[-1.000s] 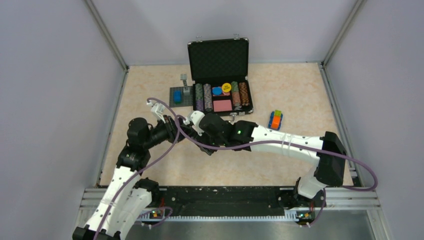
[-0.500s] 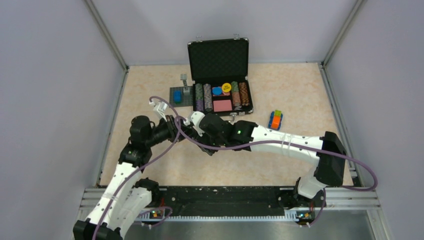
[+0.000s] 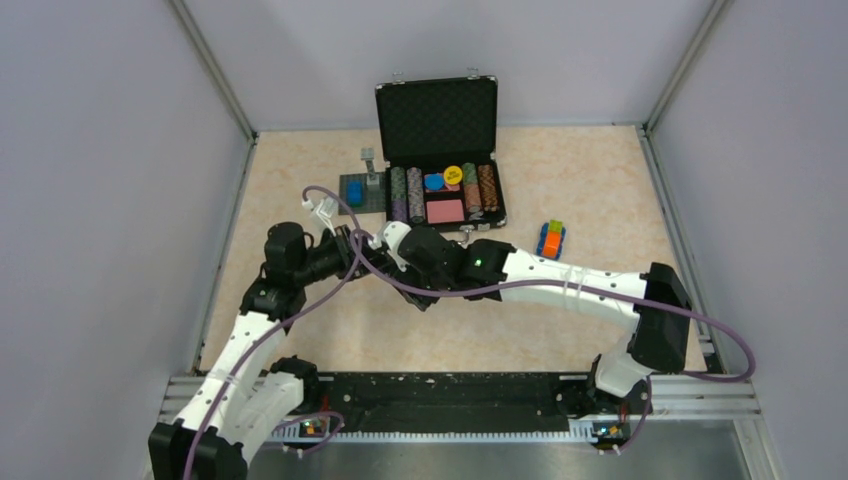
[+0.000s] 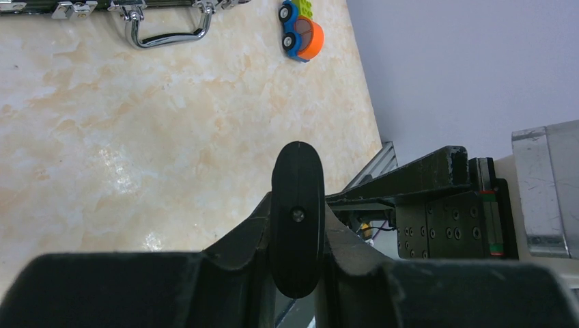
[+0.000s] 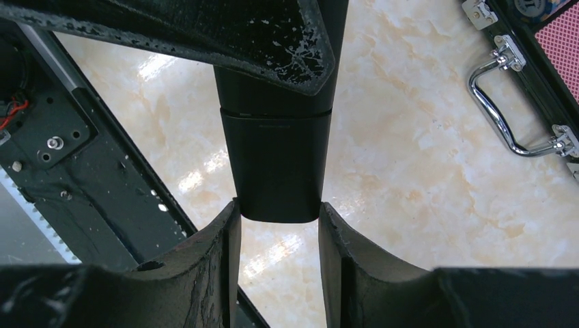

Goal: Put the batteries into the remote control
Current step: Load the battery cover into the remote control.

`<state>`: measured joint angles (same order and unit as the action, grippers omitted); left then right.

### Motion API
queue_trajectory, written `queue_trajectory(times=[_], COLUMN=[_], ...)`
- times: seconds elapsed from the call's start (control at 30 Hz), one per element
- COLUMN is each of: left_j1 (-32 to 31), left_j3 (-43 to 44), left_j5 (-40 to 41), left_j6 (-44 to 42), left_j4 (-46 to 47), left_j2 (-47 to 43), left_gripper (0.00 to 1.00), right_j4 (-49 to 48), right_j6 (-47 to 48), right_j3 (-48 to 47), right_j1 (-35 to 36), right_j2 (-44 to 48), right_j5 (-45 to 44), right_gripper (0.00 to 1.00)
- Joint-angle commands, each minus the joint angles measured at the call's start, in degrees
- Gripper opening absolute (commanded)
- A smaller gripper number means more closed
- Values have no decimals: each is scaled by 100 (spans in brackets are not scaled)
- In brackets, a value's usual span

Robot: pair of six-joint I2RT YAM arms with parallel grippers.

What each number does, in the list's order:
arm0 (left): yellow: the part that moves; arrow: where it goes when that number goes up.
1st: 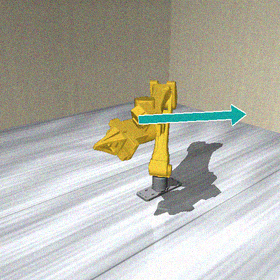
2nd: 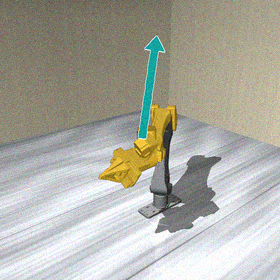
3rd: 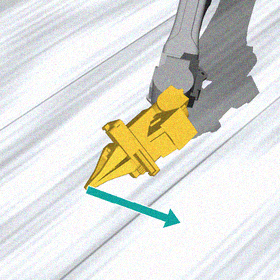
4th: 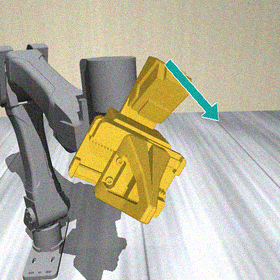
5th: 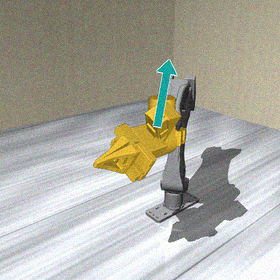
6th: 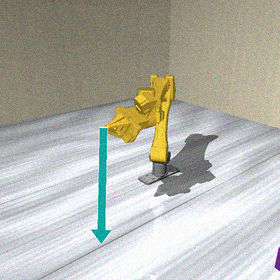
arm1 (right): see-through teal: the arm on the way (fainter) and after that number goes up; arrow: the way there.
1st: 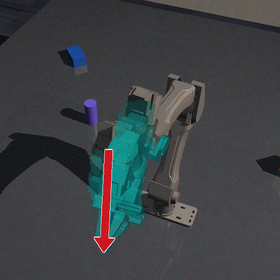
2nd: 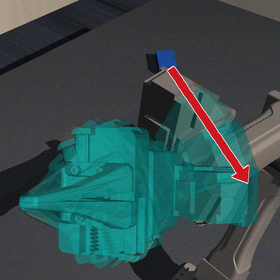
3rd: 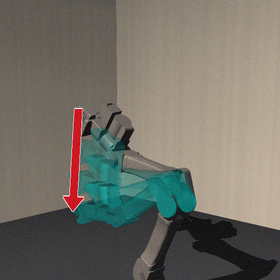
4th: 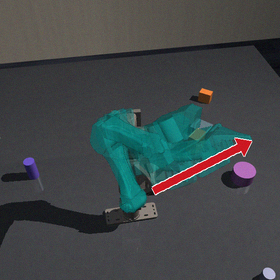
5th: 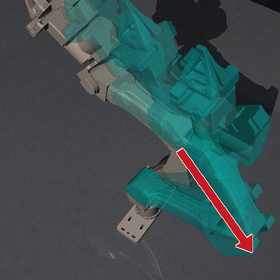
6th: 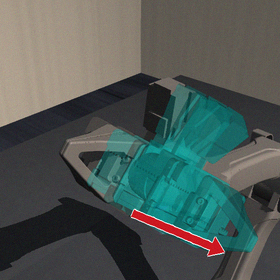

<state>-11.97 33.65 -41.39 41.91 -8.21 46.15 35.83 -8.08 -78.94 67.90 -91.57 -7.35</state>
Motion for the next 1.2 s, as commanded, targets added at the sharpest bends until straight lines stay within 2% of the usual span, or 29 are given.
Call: queue_trajectory(times=[0.0, 0.43, 0.63, 0.8, 0.93, 1.17], left_j1=[1, 89, 122, 164, 202, 340], left_j3=[343, 322, 318, 319, 330, 398], left_j5=[-578, -566, -506, -467, -482, -603], left_j6=[596, 760, 751, 749, 774, 905], left_j4=[216, 167, 63, -62, -62, 75], left_j2=[45, 107, 131, 219, 290, 404], left_gripper=[0, 0, 0, 0, 0, 0], right_j4=[-205, -11, 53, 55, 50, -162], right_j6=[-117, -295, -405, -503, -611, -915], right_j3=[-330, -453, -546, -606, -623, -529], right_j1=[65, 48, -13, -69, -160, -373], right_j2=[-84, -64, -30, 68, 194, 699], right_j5=[-268, -366, -376, -382, -147, 461], right_gripper=[38, 56, 60, 73, 80, 86])
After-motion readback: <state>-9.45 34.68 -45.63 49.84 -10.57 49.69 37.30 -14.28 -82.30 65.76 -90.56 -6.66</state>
